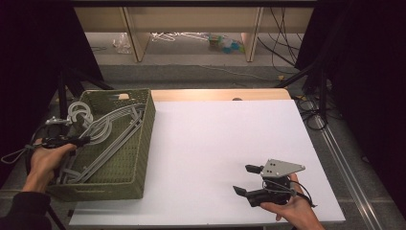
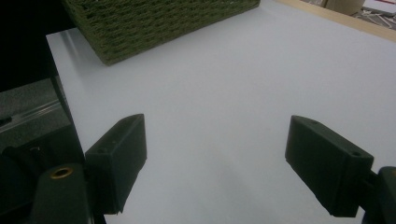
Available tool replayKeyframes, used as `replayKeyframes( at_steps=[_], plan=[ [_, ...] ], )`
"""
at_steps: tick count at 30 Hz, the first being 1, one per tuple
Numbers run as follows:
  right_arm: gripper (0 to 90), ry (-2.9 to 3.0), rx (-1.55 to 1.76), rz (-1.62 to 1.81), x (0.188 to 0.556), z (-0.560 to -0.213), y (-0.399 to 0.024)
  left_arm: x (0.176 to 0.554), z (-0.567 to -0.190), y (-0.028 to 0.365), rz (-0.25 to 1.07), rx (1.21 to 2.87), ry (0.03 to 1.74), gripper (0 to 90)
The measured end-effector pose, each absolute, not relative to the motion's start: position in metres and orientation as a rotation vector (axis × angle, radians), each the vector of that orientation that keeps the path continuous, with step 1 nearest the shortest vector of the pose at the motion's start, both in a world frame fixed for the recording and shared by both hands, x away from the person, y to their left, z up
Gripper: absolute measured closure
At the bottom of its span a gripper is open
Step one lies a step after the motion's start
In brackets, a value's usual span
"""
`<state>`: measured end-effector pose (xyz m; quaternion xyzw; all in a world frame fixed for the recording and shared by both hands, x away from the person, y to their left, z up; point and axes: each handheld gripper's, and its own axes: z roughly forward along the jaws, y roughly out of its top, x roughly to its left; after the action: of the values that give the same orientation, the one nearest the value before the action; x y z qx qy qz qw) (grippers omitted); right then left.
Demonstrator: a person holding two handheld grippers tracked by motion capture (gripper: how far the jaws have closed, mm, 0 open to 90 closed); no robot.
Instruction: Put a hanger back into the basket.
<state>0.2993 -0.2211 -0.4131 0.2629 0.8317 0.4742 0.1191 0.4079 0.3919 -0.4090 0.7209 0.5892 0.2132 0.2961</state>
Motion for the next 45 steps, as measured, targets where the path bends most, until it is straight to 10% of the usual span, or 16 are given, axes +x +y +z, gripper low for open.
replayKeyframes(
  at_steps=[45],
  plan=[
    [21.0,2.429,0.783,1.391,0.299,-0.414,-0.221,0.343,-0.371,0.302,0.639,1.684,1.196,26.1]
  ],
)
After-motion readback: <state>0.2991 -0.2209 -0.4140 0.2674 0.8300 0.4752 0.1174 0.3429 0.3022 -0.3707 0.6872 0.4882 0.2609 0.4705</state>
